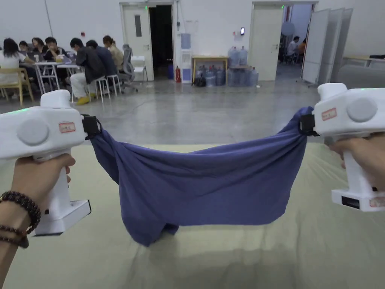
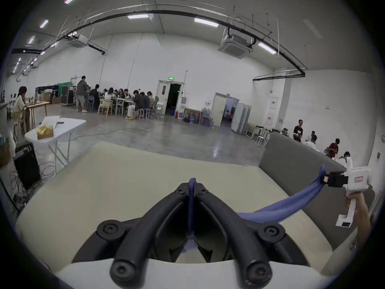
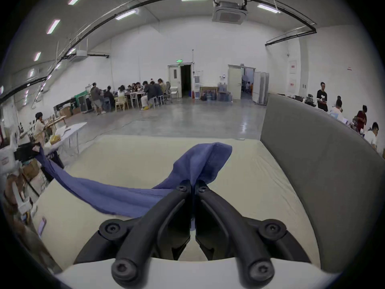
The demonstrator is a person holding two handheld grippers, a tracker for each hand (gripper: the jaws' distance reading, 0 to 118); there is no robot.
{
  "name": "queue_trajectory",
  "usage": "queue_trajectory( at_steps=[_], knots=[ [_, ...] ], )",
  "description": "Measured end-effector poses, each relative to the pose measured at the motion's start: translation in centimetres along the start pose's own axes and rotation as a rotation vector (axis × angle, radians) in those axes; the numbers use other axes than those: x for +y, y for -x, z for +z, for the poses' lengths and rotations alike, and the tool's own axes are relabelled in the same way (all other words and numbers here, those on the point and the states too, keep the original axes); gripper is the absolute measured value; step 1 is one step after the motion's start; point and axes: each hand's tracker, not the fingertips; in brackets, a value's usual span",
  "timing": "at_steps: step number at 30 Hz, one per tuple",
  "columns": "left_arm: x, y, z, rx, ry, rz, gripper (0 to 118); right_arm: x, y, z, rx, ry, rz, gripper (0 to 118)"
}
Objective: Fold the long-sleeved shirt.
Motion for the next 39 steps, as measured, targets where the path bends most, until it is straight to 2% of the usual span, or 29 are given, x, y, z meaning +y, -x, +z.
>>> queue_trajectory(
  at_steps=[4,8,10,12,16,17,21,22,23,24,25,26,27,29,30,31,32,33,34,35,37,39],
  knots=[
    [-8.8,0.7,7.2,-0.022,0.044,0.011,1,-9.6,1.0,4.9,-0.023,0.032,0.050,3],
    [-20.0,1.2,13.8,0.003,0.167,0.053,1,-21.1,1.6,9.6,0.042,0.132,0.024,3],
    [-24.9,2.2,16.2,0.020,0.256,0.081,1,-26.4,1.9,12.0,0.042,0.190,-0.010,3],
    [-29.3,2.8,18.3,0.045,0.343,0.124,1,-31.3,2.2,14.0,0.064,0.284,0.001,3],
    [-34.5,2.7,20.8,0.060,0.481,0.059,1,-38.3,1.9,14.4,0.049,0.477,-0.013,3],
    [-35.3,3.0,20.9,0.056,0.512,0.084,1,-39.6,1.8,14.2,0.054,0.507,-0.013,3],
    [-36.4,2.8,20.9,0.071,0.518,0.090,1,-42.0,2.2,12.8,0.057,0.625,-0.006,3],
    [-36.6,2.9,20.6,0.073,0.517,0.086,1,-42.1,2.3,12.5,0.055,0.634,0.000,9],
    [-36.3,3.1,20.4,0.074,0.517,0.083,10,-42.0,2.3,12.4,0.059,0.626,0.002,29],
    [-35.9,3.3,20.3,0.073,0.515,0.087,67,-41.6,2.3,12.6,0.052,0.619,0.004,88],
    [-35.7,3.5,20.2,0.069,0.515,0.089,117,-41.3,2.2,12.6,0.031,0.606,0.009,118],
    [-35.5,3.3,20.1,0.064,0.535,0.089,118,-40.9,1.9,12.6,0.017,0.611,0.008,118],
    [-35.0,3.4,22.4,0.012,0.437,0.127,118,-40.2,1.6,13.2,0.009,0.597,0.000,118],
    [-33.6,4.4,24.3,0.037,0.463,0.128,118,-38.9,0.9,13.3,0.001,0.518,-0.034,118],
    [-32.7,2.8,20.8,0.031,0.457,0.132,117,-38.1,0.7,13.3,-0.007,0.507,-0.041,108],
    [-31.8,2.6,20.5,0.031,0.455,0.132,104,-37.4,0.5,13.2,-0.013,0.485,-0.053,78],
    [-30.8,2.2,20.2,0.019,0.441,0.126,66,-35.3,0.7,14.1,0.000,0.436,-0.066,39],
    [-29.8,1.8,19.9,-0.011,0.406,0.109,47,-34.6,0.6,13.9,0.012,0.411,-0.064,19],
    [-28.3,1.1,17.4,-0.018,0.401,0.088,47,-34.3,0.7,13.3,0.006,0.415,-0.068,19],
    [-27.3,0.4,15.8,-0.027,0.391,0.063,0,-34.0,0.8,12.6,-0.016,0.396,-0.073,2],
    [-24.6,-0.4,12.8,-0.101,0.383,0.045,0,-32.6,1.3,11.4,0.040,0.420,-0.055,2],
    [-22.4,-3.6,7.7,-0.138,0.399,0.005,0,-32.3,1.5,9.7,0.052,0.403,-0.064,2]
  ],
)
